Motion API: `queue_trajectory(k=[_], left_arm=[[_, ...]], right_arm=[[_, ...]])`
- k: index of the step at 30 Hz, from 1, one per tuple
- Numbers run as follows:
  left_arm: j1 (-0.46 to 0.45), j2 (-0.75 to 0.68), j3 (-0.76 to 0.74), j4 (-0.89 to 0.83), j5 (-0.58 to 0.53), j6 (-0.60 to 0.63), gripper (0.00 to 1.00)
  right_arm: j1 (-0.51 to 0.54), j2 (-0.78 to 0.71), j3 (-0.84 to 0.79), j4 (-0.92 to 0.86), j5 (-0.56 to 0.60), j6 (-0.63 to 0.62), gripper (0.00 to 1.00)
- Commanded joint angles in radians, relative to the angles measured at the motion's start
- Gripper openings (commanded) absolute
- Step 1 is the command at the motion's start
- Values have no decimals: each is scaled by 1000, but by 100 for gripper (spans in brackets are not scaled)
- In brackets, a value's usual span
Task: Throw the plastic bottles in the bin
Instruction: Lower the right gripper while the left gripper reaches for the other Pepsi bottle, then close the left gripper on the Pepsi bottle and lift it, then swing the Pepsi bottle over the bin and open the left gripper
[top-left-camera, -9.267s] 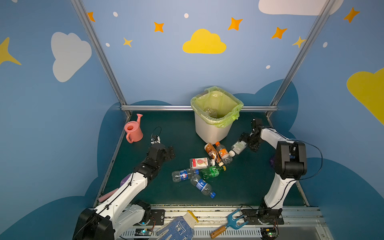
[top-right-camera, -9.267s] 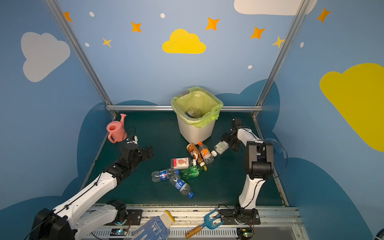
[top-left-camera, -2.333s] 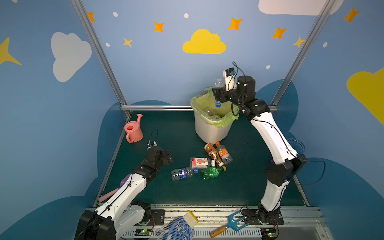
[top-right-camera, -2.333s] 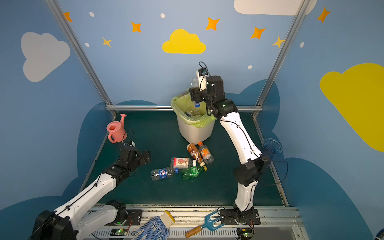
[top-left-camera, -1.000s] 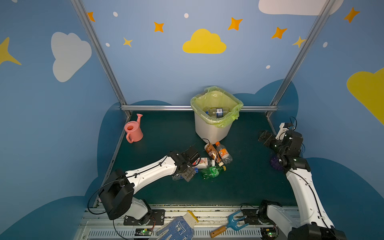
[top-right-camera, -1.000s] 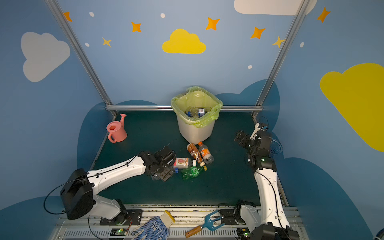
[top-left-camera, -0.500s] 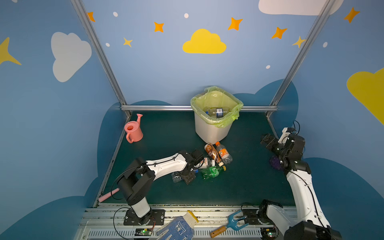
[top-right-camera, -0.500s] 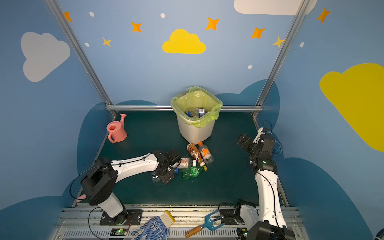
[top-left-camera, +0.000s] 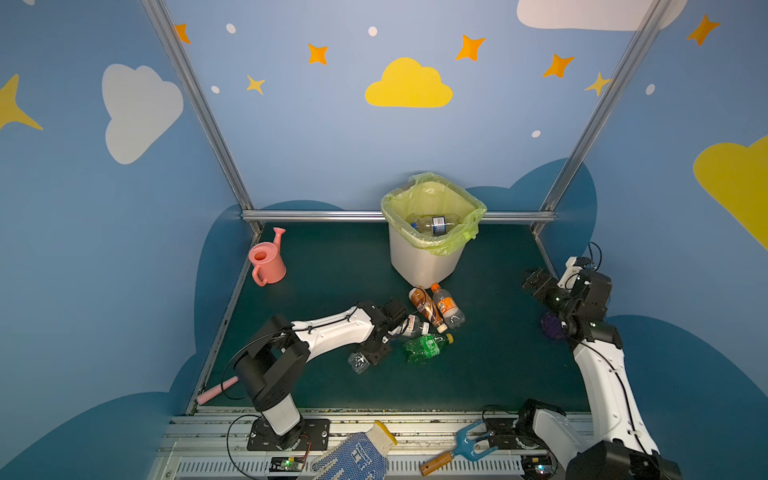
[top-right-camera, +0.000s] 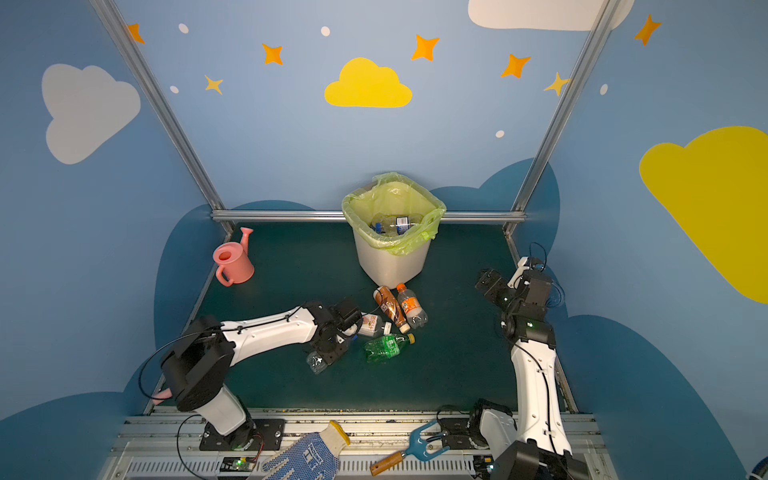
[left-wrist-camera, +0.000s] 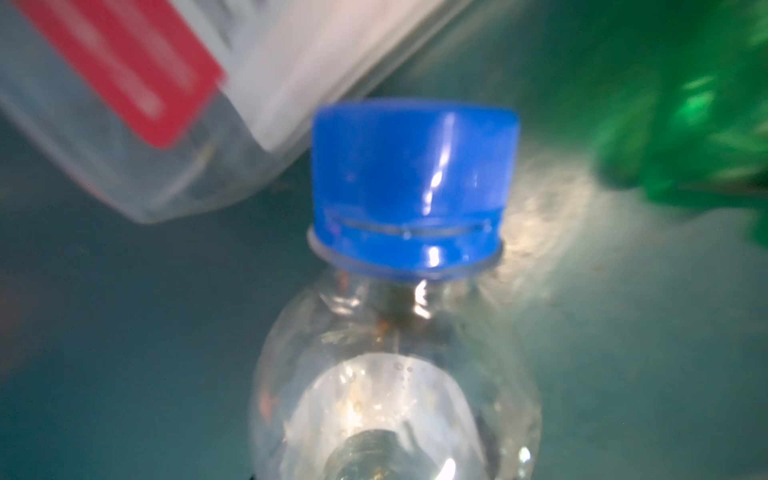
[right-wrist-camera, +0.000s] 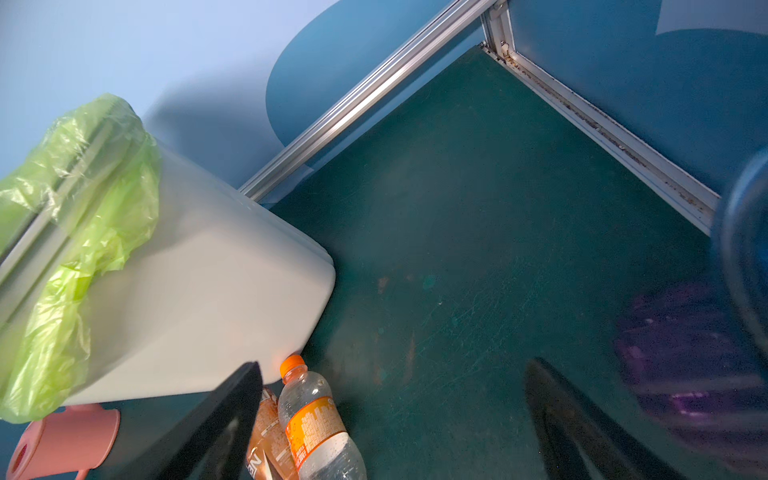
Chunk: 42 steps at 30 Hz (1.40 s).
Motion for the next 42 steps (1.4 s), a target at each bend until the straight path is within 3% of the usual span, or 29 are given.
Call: queue_trajectory(k=[1,8,11,13,19,22,25,28,32,35,36,37,39,42], left_arm=[[-2,-119,1,8,45,-9,49],[10,-380,58,28,-38,6,49],[62,-484,137,112,-102,25,48],[107,-549,185,229,-150,27,46],[187,-637,258,754,-138,89,51],[212,-573,321,934,-108,80,53],[241,-414,457,944,10,-5,54],[247,-151,711,739,118,-94,60],[246,262,1234,237,207,-170,70],[240,415,1591,12,230,-169,79],[235,423,1651,4,220,-158,88],[227,414,1687,13,203,-137,99],[206,358,1660,83,168,-87,100],[172,212,1429,299,114,-27,100]], right_arm=[[-8,-6,-6,5,-13,2,98],[-8,5,-12,10,-28,13,98],[-8,6,-14,16,-34,19,98],[-7,4,-16,19,-38,24,98],[-11,-22,-17,12,-45,22,98],[-12,-47,-23,3,-44,25,98],[-14,-72,-29,-8,-49,32,98],[-14,-90,-48,-4,-78,64,98],[-4,-76,-89,62,-208,117,98],[2,-71,-61,2,-204,87,98],[2,-74,-57,-5,-196,84,98],[2,-84,-58,-4,-186,83,98],[2,-97,-65,9,-188,87,98],[7,-100,-75,18,-200,97,98]])
